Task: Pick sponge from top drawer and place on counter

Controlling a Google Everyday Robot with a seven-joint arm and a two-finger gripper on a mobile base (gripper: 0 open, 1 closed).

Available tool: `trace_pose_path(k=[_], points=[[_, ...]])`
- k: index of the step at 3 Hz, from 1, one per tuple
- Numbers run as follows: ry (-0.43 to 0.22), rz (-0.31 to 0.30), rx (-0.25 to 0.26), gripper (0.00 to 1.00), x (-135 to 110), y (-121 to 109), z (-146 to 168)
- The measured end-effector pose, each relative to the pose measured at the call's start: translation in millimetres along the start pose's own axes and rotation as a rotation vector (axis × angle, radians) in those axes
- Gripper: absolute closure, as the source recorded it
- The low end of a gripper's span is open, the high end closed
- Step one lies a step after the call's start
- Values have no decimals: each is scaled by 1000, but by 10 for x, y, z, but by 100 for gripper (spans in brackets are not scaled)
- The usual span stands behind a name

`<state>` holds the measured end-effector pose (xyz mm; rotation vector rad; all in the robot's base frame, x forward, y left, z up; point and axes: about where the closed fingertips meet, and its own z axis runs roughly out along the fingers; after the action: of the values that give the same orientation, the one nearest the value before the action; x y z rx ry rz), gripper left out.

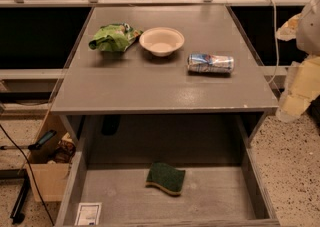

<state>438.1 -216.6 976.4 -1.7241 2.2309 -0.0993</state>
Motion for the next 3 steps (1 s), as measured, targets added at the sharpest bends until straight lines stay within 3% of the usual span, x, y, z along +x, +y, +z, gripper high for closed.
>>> trace_pose_path(k=[1,2,3], points=[[-23,-3,10,0,71,41,10],[-71,34,-14,0,243,238,140],[-211,73,-82,0,439,618,622]])
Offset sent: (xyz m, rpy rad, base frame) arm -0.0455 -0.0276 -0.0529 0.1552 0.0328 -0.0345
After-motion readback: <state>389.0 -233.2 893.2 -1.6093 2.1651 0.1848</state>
